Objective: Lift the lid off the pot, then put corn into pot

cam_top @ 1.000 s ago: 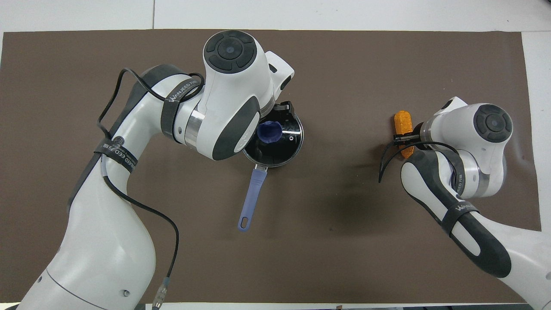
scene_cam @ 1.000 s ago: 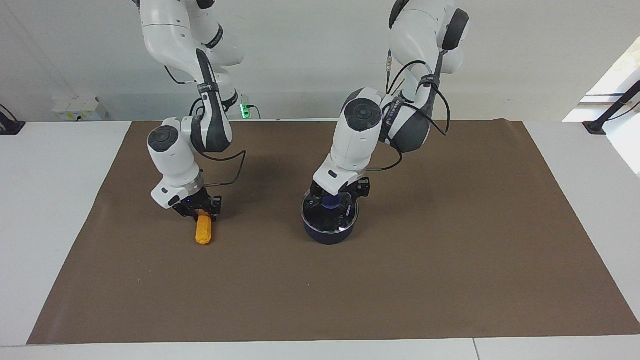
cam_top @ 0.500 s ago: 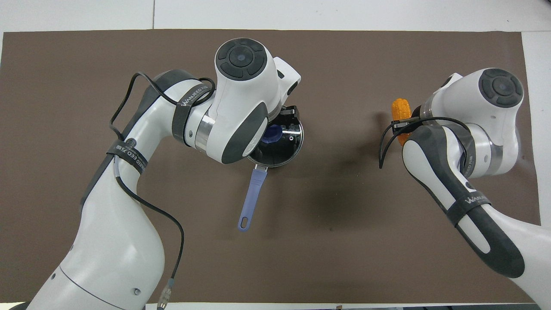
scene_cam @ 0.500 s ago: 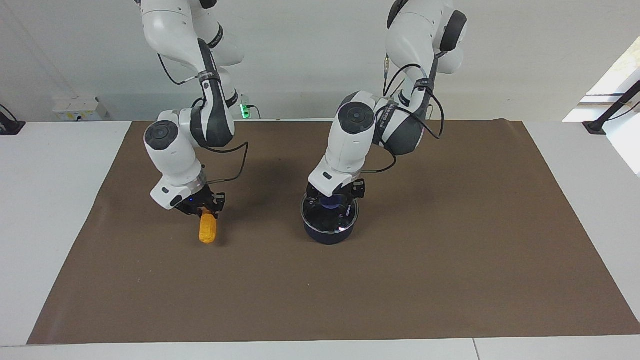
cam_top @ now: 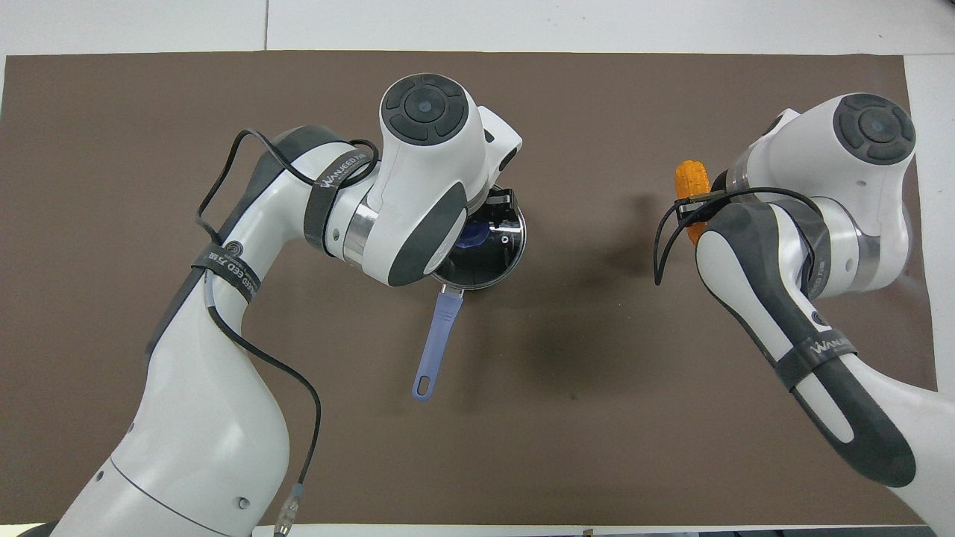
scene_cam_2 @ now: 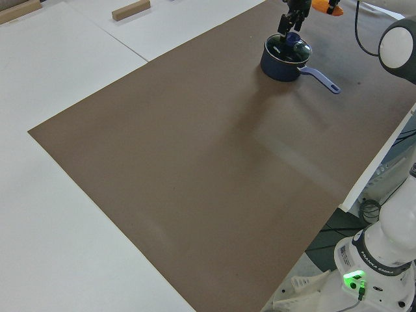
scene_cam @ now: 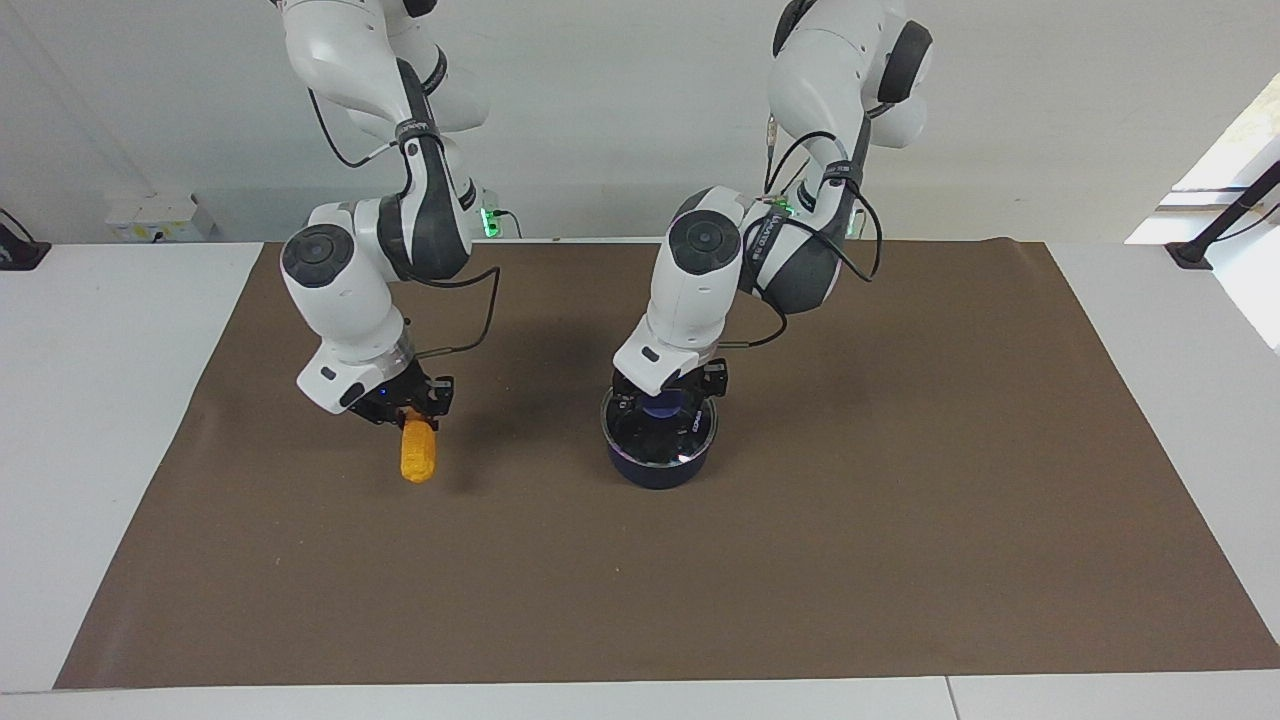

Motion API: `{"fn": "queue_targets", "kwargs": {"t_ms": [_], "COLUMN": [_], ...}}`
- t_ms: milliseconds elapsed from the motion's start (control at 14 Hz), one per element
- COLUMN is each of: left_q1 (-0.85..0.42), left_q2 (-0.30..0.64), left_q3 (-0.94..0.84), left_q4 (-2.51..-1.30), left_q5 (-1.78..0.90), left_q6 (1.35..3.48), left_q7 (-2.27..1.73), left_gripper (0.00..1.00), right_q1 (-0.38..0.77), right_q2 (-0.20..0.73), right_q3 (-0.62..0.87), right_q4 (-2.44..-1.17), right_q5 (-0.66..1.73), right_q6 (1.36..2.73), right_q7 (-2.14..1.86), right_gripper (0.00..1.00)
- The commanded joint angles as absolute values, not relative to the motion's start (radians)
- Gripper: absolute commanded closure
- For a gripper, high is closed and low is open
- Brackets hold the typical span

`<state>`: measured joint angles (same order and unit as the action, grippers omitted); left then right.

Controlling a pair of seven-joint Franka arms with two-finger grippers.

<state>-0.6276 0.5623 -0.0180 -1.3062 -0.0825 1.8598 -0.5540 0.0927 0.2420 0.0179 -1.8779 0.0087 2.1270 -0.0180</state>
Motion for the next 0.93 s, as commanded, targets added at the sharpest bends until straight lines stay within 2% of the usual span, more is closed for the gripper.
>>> {"fn": "queue_targets", "kwargs": {"t_ms": [0, 643, 857], "left_q1": [-0.646, -0.655, -0.655], "left_q2": [0.555, 0.555, 0.555], "left_q3": [-0.002, -0.002, -0.002], "left_q4": [-1.327, -1.330, -1.331], "left_q5": [-0.060, -0.060, -0.061], "left_q6": [1.881, 1.887, 1.893], "left_q7": [-0.577, -0.595, -0.601], "left_gripper": [0.00, 0.01, 0.07], "right_q1": [0.090, 0.091, 0.091], "right_q2": [0.242, 0.239, 0.239], "right_q3": [0.021, 0.021, 0.021], "right_q4": [-1.871, -1.879, -1.881], "right_q5": [0.020, 0.020, 0.020], "right_q6": [2.115, 2.115, 2.115], "right_q7": [-0.034, -0.037, -0.037], "right_gripper": [1.00, 1.00, 1.00]}}
